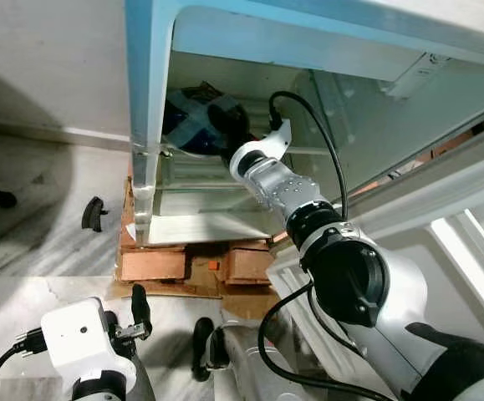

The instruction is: Restocking fridge

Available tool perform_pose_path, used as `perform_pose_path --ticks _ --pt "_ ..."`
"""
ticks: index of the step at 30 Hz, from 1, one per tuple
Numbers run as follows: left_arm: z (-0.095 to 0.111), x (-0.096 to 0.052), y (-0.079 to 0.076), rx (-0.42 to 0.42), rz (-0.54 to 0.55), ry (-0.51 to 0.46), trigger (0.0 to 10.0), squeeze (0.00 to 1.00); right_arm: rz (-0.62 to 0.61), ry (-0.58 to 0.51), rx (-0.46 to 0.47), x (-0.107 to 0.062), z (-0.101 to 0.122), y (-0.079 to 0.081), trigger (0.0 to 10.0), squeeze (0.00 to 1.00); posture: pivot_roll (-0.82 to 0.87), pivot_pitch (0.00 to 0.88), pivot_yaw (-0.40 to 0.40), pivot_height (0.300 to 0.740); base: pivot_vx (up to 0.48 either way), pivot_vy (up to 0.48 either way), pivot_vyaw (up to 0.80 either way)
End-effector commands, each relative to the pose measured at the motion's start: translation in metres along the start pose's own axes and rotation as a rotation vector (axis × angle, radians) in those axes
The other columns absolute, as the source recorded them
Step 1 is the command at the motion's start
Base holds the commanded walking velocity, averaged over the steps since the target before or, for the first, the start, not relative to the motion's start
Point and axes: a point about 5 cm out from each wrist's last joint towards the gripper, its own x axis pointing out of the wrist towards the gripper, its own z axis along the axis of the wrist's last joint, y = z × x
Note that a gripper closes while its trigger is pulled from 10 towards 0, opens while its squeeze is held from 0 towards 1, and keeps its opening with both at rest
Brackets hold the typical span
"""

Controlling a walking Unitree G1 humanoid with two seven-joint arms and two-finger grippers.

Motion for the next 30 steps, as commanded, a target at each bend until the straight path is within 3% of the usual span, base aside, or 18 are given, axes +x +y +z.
perform_pose_path --ticks 1,5,10,15,26,30 --pt "-0.007 -0.001 -0.002 -0.011 -0.009 0.041 10.0 0.00 0.099 0.242 -0.016 0.010 -0.084 0.038 10.0 0.98 0.32 0.306 -0.319 0.740 0.000 0.000 0.00" --pt "-0.007 0.003 -0.004 -0.013 -0.011 0.037 10.0 0.00 -0.067 0.294 -0.227 0.001 -0.085 -0.002 10.0 0.98 0.32 0.291 -0.322 0.740 0.000 0.000 0.00" --pt "-0.008 0.007 -0.006 -0.016 -0.016 0.035 10.0 0.00 -0.131 0.289 -0.304 -0.003 -0.077 -0.019 10.0 0.98 0.31 0.278 -0.320 0.740 0.000 0.000 0.00" --pt "-0.007 0.013 -0.006 -0.016 -0.017 0.023 10.0 0.00 -0.069 0.293 -0.398 -0.002 -0.070 -0.017 10.0 0.97 0.31 0.262 -0.314 0.740 0.000 0.000 0.00" --pt "-0.005 0.021 -0.007 -0.017 -0.026 0.001 10.0 0.00 0.076 0.182 -0.311 0.000 -0.048 -0.005 10.0 0.96 0.30 0.241 -0.307 0.740 0.000 0.000 0.00" --pt "-0.005 0.022 -0.006 -0.015 -0.022 -0.002 10.0 0.00 0.032 0.172 -0.421 -0.002 -0.048 -0.014 10.0 0.92 0.31 0.242 -0.306 0.740 0.000 0.000 0.00"
